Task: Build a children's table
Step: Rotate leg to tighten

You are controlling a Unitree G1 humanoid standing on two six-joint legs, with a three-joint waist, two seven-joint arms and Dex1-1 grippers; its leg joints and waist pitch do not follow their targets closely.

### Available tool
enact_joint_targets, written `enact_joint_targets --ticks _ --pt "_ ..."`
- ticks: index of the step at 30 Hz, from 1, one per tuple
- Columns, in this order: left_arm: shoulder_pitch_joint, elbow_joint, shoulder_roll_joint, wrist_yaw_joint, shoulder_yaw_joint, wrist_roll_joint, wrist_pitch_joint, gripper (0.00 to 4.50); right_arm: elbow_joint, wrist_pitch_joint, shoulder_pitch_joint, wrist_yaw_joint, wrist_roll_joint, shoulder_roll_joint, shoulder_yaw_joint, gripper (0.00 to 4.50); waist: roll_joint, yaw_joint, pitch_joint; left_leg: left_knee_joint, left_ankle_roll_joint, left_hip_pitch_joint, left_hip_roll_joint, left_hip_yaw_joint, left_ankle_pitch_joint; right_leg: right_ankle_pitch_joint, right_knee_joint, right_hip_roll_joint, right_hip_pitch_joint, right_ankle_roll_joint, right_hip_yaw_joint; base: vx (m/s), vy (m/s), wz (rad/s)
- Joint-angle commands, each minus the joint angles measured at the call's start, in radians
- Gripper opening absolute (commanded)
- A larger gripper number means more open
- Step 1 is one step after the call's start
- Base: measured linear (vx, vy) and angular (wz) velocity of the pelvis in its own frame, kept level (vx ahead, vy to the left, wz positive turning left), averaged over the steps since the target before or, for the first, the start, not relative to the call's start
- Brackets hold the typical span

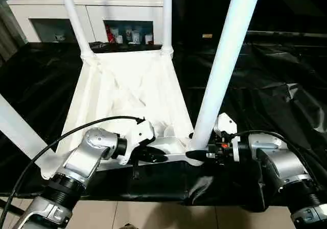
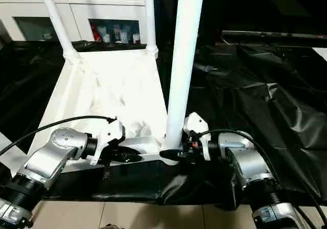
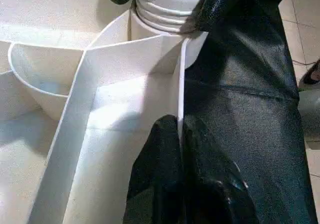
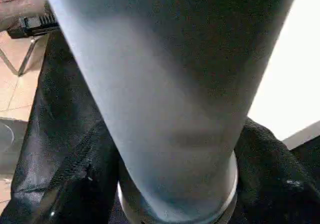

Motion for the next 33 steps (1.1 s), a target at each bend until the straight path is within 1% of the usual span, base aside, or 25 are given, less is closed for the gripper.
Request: enact_joint_targets --ticks 1,3,4,5,6,7,8,9,12,13,16,17,18,19,20,22,23,24,25,26,27,29,30,31,33 --pt "-0.027 0.025 -0.05 0.075 0.024 -0.015 0.0 0.0 0.01 0.004 0.007 -0.04 -0.01 0.026 0.001 2.69 -0.021 -0.006 -0.058 -0.069 0.044 0.024 0.041 -0.017 -0.225 -0.233 -0.074 -0.051 0.038 -0.217 0.04 0.0 0.0 0.0" --pt "-0.046 0.055 -0.076 0.127 0.033 -0.001 -0.001 0.0 0.021 0.024 0.01 -0.108 -0.021 0.051 -0.007 2.68 -0.022 -0.01 -0.052 -0.074 0.026 0.025 0.038 -0.019 -0.266 -0.313 -0.083 -0.052 0.036 -0.198 0.04 0.0 0.0 0.0" --pt "-0.054 0.068 -0.087 0.148 0.036 0.005 -0.001 0.0 0.028 0.032 0.011 -0.137 -0.029 0.061 -0.008 2.67 -0.024 -0.009 -0.054 -0.074 0.019 0.026 0.038 -0.02 -0.274 -0.335 -0.086 -0.054 0.038 -0.188 0.04 0.0 0.0 0.0" --pt "-0.07 0.092 -0.111 0.19 0.039 0.016 0.003 0.0 0.049 0.035 0.01 -0.218 -0.049 0.09 -0.016 2.67 -0.022 -0.011 -0.053 -0.075 0.011 0.028 0.038 -0.021 -0.286 -0.365 -0.089 -0.055 0.034 -0.177 0.042 0.0 0.0 0.0" --pt "-0.09 0.123 -0.141 0.247 0.044 0.031 0.006 0.0 0.064 0.053 0.01 -0.31 -0.058 0.129 -0.033 2.67 -0.023 -0.013 -0.053 -0.076 0.002 0.03 0.036 -0.022 -0.295 -0.38 -0.091 -0.055 0.035 -0.168 0.041 0.0 0.0 0.0" --pt "-0.108 0.151 -0.168 0.296 0.047 0.043 0.008 0.0 0.074 0.068 0.009 -0.394 -0.061 0.168 -0.053 2.67 -0.023 -0.016 -0.05 -0.078 -0.001 0.03 0.036 -0.022 -0.301 -0.395 -0.095 -0.054 0.032 -0.163 0.042 0.0 0.0 0.0" --pt "-0.128 0.178 -0.195 0.346 0.05 0.054 0.016 0.0 0.078 0.088 0.009 -0.473 -0.057 0.211 -0.074 2.67 -0.023 -0.019 -0.051 -0.078 -0.014 0.034 0.034 -0.023 -0.315 -0.419 -0.097 -0.055 0.029 -0.156 0.041 0.0 0.0 0.0" --pt "-0.148 0.205 -0.225 0.402 0.053 0.067 0.019 0.0 0.077 0.108 0.01 -0.551 -0.056 0.255 -0.091 2.67 -0.024 -0.022 -0.052 -0.079 -0.018 0.033 0.033 -0.024 -0.32 -0.436 -0.099 -0.055 0.03 -0.146 0.04 0.0 0.0 0.0" --pt "-0.171 0.237 -0.261 0.461 0.059 0.081 0.027 0.0 0.077 0.126 0.009 -0.646 -0.059 0.308 -0.111 2.67 -0.022 -0.027 -0.05 -0.081 -0.024 0.036 0.033 -0.028 -0.347 -0.483 -0.108 -0.056 0.025 -0.123 0.039 0.0 0.0 0.0" --pt "-0.183 0.251 -0.282 0.498 0.063 0.088 0.028 0.0 0.073 0.126 0.01 -0.679 -0.065 0.337 -0.107 2.67 -0.019 -0.026 -0.05 -0.082 -0.024 0.037 0.033 -0.029 -0.354 -0.49 -0.109 -0.057 0.024 -0.119 0.038 0.0 0.0 0.0" --pt "-0.198 0.27 -0.312 0.523 0.061 0.096 0.024 0.0 0.057 0.096 0.011 -0.702 -0.09 0.382 -0.076 2.67 -0.021 -0.027 -0.05 -0.084 -0.025 0.037 0.033 -0.03 -0.368 -0.487 -0.112 -0.057 0.023 -0.108 0.039 0.0 0.0 0.0" --pt "-0.198 0.267 -0.312 0.513 0.056 0.099 0.02 0.0 0.052 0.072 0.01 -0.694 -0.101 0.384 -0.061 2.67 -0.017 -0.027 -0.051 -0.086 -0.023 0.031 0.034 -0.031 -0.363 -0.472 -0.11 -0.057 0.026 -0.106 0.04 0.0 0.0 0.0" --pt "-0.197 0.266 -0.312 0.502 0.053 0.099 0.017 0.0 0.045 0.065 0.01 -0.69 -0.105 0.385 -0.057 2.67 -0.019 -0.027 -0.053 -0.087 -0.018 0.029 0.034 -0.031 -0.35 -0.443 -0.107 -0.056 0.028 -0.108 0.041 0.0 0.0 0.0" --pt "-0.195 0.264 -0.309 0.493 0.053 0.097 0.013 0.0 0.038 0.068 0.009 -0.677 -0.1 0.383 -0.056 3.02 -0.02 -0.027 -0.053 -0.086 -0.016 0.028 0.033 -0.03 -0.346 -0.432 -0.106 -0.055 0.028 -0.111 0.042 0.0 0.0 0.0" --pt "-0.19 0.258 -0.302 0.476 0.052 0.094 0.009 0.0 0.029 0.077 0.007 -0.655 -0.086 0.377 -0.062 3.22 -0.016 -0.026 -0.053 -0.086 -0.012 0.03 0.033 -0.03 -0.348 -0.421 -0.105 -0.055 0.027 -0.118 0.043 0.0 0.0 0.0" --pt "-0.184 0.253 -0.293 0.455 0.049 0.091 -0.001 0.0 0.018 0.09 0.006 -0.633 -0.071 0.368 -0.066 3.42 -0.017 -0.026 -0.052 -0.086 -0.008 0.029 0.032 -0.029 -0.352 -0.423 -0.107 -0.055 0.027 -0.121 0.043 0.0 0.0 0.0" --pt "-0.178 0.246 -0.282 0.433 0.046 0.087 -0.011 0.0 0.007 0.098 0.004 -0.601 -0.061 0.353 -0.063 3.42 -0.017 -0.026 -0.052 -0.086 -0.005 0.026 0.032 -0.03 -0.346 -0.421 -0.105 -0.056 0.031 -0.12 0.043 0.0 0.0 0.0" --pt "-0.171 0.239 -0.266 0.403 0.042 0.082 -0.021 0.0 -0.009 0.104 0.003 -0.546 -0.056 0.318 -0.05 3.67 -0.015 -0.028 -0.053 -0.087 -0.004 0.024 0.033 -0.03 -0.342 -0.418 -0.105 -0.056 0.031 -0.118 0.043 0.0 0.0 0.0" --pt "-0.157 0.223 -0.241 0.346 0.036 0.07 -0.038 0.0 -0.03 0.102 0.004 -0.456 -0.052 0.261 -0.031 3.67 -0.017 -0.026 -0.053 -0.086 -0.002 0.026 0.032 -0.031 -0.344 -0.418 -0.107 -0.055 0.033 -0.117 0.041 0.0 0.0 0.0" --pt "-0.153 0.218 -0.233 0.328 0.034 0.066 -0.041 0.0 -0.036 0.1 0.005 -0.425 -0.05 0.24 -0.024 3.81 -0.02 -0.022 -0.054 -0.085 0.008 0.024 0.035 -0.029 -0.332 -0.391 -0.103 -0.055 0.037 -0.118 0.044 0.0 0.0 0.0" --pt "-0.141 0.202 -0.211 0.279 0.028 0.057 -0.054 0.0 -0.048 0.095 0.007 -0.36 -0.043 0.2 -0.017 3.81 -0.018 -0.024 -0.053 -0.084 0.016 0.023 0.036 -0.026 -0.32 -0.369 -0.101 -0.055 0.033 -0.128 0.046 0.0 0.0 0.0" --pt "-0.126 0.18 -0.186 0.218 0.02 0.044 -0.072 0.0 -0.056 0.085 0.009 -0.295 -0.035 0.161 -0.013 3.81 -0.022 -0.02 -0.056 -0.081 0.027 0.018 0.035 -0.027 -0.292 -0.339 -0.095 -0.057 0.04 -0.138 0.045 0.0 0.0 0.0" --pt "-0.118 0.167 -0.174 0.19 0.017 0.036 -0.076 0.0 -0.058 0.081 0.01 -0.266 -0.03 0.143 -0.013 3.81 -0.022 -0.019 -0.056 -0.079 0.033 0.022 0.037 -0.025 -0.284 -0.326 -0.094 -0.057 0.035 -0.151 0.046 0.0 0.0 0.0" --pt "-0.118 0.167 -0.174 0.19 0.017 0.036 -0.076 0.0 -0.058 0.081 0.01 -0.266 -0.03 0.143 -0.013 3.81 -0.021 -0.021 -0.056 -0.077 0.034 0.019 0.037 -0.024 -0.279 -0.315 -0.091 -0.055 0.037 -0.159 0.045 0.0 0.0 0.0" --pt "-0.09 0.116 -0.118 0.092 0.006 0.01 -0.058 0.0 -0.07 0.085 0.01 -0.145 -0.015 0.07 -0.008 3.81 -0.02 -0.02 -0.06 -0.075 0.042 0.018 0.038 -0.023 -0.241 -0.255 -0.082 -0.053 0.04 -0.185 0.043 0.0 0.0 0.0"
